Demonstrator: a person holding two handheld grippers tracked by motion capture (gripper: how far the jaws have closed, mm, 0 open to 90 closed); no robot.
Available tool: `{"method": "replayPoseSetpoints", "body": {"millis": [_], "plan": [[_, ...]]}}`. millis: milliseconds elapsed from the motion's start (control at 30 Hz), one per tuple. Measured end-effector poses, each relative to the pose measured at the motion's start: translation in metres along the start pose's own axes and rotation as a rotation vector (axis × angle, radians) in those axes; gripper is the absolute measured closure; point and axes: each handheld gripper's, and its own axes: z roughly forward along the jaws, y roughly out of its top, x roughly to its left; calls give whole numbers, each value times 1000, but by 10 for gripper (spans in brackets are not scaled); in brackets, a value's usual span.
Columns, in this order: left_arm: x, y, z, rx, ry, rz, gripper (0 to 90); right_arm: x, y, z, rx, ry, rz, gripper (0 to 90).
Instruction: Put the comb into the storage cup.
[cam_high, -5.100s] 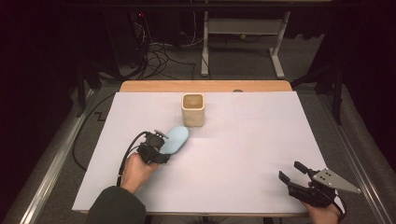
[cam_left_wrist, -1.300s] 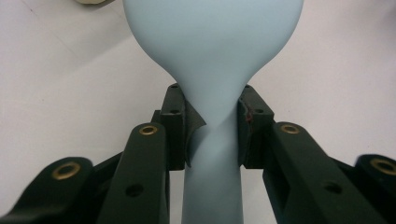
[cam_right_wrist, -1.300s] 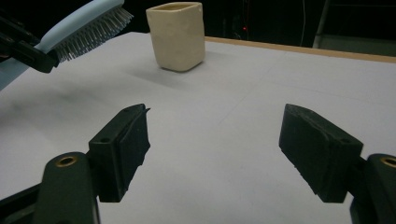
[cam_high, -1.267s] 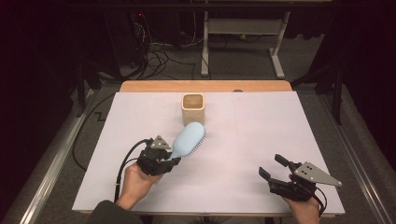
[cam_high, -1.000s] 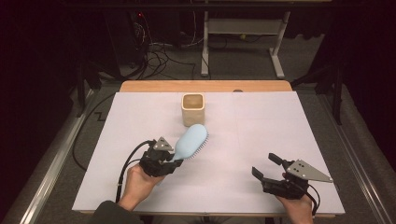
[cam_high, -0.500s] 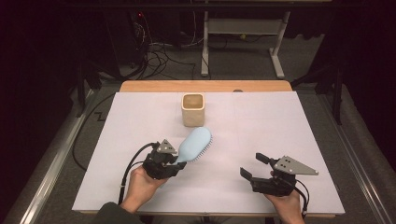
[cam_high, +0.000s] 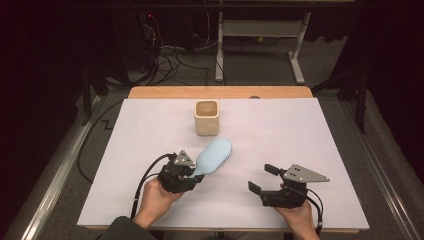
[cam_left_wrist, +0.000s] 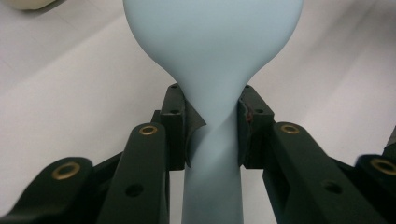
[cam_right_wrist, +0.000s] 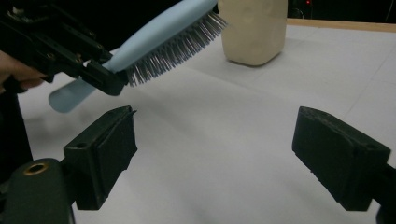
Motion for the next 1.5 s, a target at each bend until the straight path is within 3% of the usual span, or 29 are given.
{"method": "replayPoseSetpoints", "body": {"millis": [200, 767, 933, 1500], "plan": [[-4, 4, 4, 0, -3, 14, 693, 1, 0, 8, 17, 27, 27, 154], [-15, 13, 14, -9, -4, 49, 693, 6, 3, 26, 15, 51, 39, 153], [-19, 17, 18, -9, -14, 60, 693, 8, 3, 32, 52, 59, 31, 155], [-28, 23, 26, -19, -27, 74, 693, 9, 3, 45, 77, 82, 65, 154]]}}
